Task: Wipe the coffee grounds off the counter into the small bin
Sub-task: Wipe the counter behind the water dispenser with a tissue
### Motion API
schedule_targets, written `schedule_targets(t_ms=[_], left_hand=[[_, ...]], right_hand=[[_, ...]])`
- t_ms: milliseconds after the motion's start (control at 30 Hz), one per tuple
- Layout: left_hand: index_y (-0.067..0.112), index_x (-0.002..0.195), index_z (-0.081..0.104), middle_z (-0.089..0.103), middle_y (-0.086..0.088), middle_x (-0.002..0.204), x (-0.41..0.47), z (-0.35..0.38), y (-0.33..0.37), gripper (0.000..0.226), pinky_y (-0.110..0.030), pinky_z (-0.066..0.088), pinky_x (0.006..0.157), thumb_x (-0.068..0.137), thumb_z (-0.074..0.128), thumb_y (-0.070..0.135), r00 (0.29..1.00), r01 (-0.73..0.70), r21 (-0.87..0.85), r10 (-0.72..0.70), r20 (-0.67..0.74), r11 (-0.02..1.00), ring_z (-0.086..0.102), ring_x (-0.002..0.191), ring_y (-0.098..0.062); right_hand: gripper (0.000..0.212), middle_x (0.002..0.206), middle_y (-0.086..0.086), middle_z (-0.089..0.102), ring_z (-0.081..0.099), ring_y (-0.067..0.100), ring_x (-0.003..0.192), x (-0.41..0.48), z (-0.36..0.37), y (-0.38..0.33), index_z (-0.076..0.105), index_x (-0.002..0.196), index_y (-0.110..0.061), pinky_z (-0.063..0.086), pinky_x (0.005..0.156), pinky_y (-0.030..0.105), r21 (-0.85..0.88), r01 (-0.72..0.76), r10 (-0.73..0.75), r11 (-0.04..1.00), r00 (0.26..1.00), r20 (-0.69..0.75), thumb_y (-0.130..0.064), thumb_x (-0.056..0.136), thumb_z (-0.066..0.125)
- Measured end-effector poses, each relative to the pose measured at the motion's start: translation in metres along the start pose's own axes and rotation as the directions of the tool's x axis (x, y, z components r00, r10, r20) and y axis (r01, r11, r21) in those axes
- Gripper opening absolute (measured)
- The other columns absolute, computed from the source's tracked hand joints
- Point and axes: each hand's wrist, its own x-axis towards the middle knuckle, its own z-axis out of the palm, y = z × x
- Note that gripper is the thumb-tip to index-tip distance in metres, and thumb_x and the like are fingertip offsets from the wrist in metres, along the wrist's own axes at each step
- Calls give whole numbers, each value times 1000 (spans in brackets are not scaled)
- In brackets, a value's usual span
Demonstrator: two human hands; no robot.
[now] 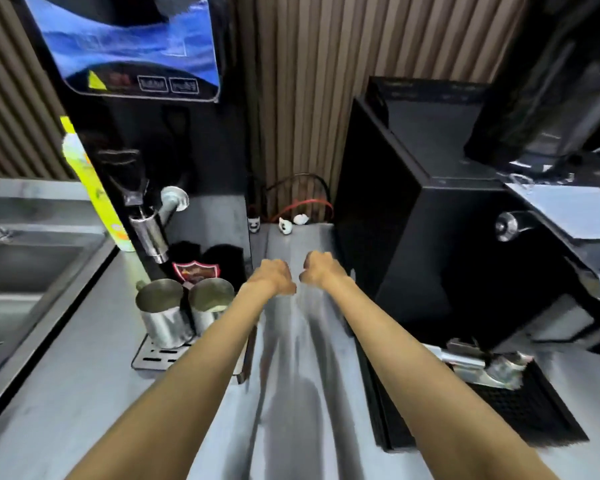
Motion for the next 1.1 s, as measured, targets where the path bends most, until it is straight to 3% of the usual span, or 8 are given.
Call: schedule_targets(t_ms=[167,333,500,633,767,867,1100], left_hand=[[5,122,57,54,-12,130,71,5,2,36,-31,46,96,87,54,17,997,59,-113,-64,-41,992,51,122,-26],[6,122,55,52,-16,129,130,11,8,37,-38,51,94,86,53,8,973,150,-186,-179,-149,971,55,117,-32],[7,137,37,35,-16,139,175,26,18,56,-39,44,98,84,56,9,953,125,-233,-182,-243,964,39,128,-31],[8,138,35,29,-14,145,209,33,20,53,-36,35,103,88,53,13,907,62,-143,-115,-405,988,31,132,-29],[13,144,29,12,-9,157,239,41,9,58,-36,25,113,90,51,15,907,32,-101,-72,-415,994,17,143,-26],[17,145,29,22,-9,153,250,48,5,52,-36,28,111,95,44,17,895,45,-123,-94,-435,991,24,140,-25],[3,118,50,47,-12,131,247,48,3,29,-34,41,95,90,48,0,870,37,-183,-121,-477,982,43,121,-29]], right_hand=[[41,135,17,48,52,34,122,81,3,4,50,129,-7,47,95,37,82,-101,109,991,989,-97,-18,90,52],[39,133,19,51,52,34,122,149,10,15,53,124,-3,47,95,37,157,-110,138,981,973,-183,-15,87,55],[45,143,15,36,37,32,131,200,16,24,40,135,-8,37,104,38,62,10,9,998,954,-300,-10,91,48],[42,141,8,41,40,29,128,235,18,25,44,133,-13,37,100,38,-68,118,-134,991,938,-320,-8,92,43],[40,139,8,45,43,29,126,259,28,22,48,132,-14,39,99,39,-116,202,-227,973,930,-287,-13,92,46],[36,136,5,48,43,27,125,269,39,19,48,130,-18,40,94,40,-181,195,-241,964,927,-288,-21,95,45],[33,129,10,47,46,29,122,264,37,26,48,121,-13,39,96,40,-184,82,-152,979,903,-403,-13,88,53]])
